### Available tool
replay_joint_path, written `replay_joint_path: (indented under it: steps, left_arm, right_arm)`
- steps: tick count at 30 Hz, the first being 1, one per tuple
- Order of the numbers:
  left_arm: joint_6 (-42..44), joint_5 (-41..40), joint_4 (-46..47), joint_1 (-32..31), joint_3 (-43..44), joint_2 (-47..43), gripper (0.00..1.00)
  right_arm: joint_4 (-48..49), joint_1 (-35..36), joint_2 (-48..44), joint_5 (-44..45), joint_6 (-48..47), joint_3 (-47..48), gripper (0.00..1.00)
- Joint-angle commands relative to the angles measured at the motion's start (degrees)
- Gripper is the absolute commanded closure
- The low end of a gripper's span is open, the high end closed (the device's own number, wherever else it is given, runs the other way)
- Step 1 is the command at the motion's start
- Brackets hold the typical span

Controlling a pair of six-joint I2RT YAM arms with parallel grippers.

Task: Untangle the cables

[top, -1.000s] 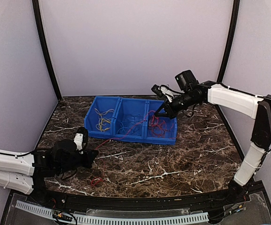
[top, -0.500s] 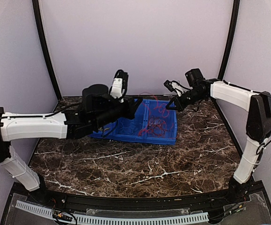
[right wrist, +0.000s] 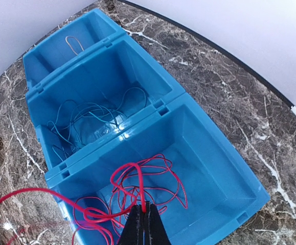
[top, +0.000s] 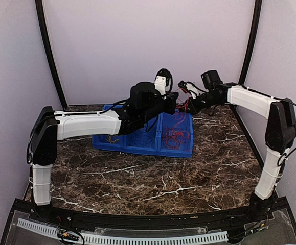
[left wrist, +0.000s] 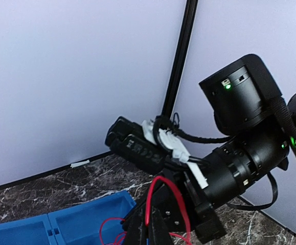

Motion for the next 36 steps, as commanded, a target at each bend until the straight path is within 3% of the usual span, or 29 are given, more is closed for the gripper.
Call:
replay_joint_path:
  steps: [1, 6, 13, 20, 24, 30, 36]
  left_arm:
    - [-3.00, -1.36, 8.88, 2.23, -4.58, 0.09, 1.00]
    - [-3.84, 1.35, 8.47, 3.24, -6.31, 3.28, 1.00]
    - [-4.74, 3.81, 7.75, 3.33, -8.74, 4.36, 0.98]
    - [-5.59, 5.19, -0.16, 3.33, -6.79, 3.93, 0.63]
    - [-7.11, 4.39, -7.25, 3.33, -5.94, 1.92, 0.51]
    - [-8.61, 4.86, -6.11, 3.33, -16.36, -7.45, 0.48]
    - [-6.60, 4.04, -9.87, 3.33, -26.09, -21.78, 0.47]
  right_arm:
    - [1.14, -0.63, 3.74, -0.19, 0.39, 0.89, 1.00]
    - [0.13, -0.73, 4.79, -0.98, -0.20, 0.63, 0.90]
    - [-1.61, -1.89, 0.43, 0.42, -1.75, -2.86, 0.57]
    - [-5.61, -5.96, -7.21, 0.62, -3.54, -7.44, 0.52]
    - [-8.25, -8.43, -12.72, 1.03, -6.20, -11.10, 0.48]
    - [-8.01, -10.61, -22.26, -0.56, -8.56, -16.62, 0.44]
    - [-1.65, -11.38, -32.13, 0.90, -6.20, -22.20, 0.40]
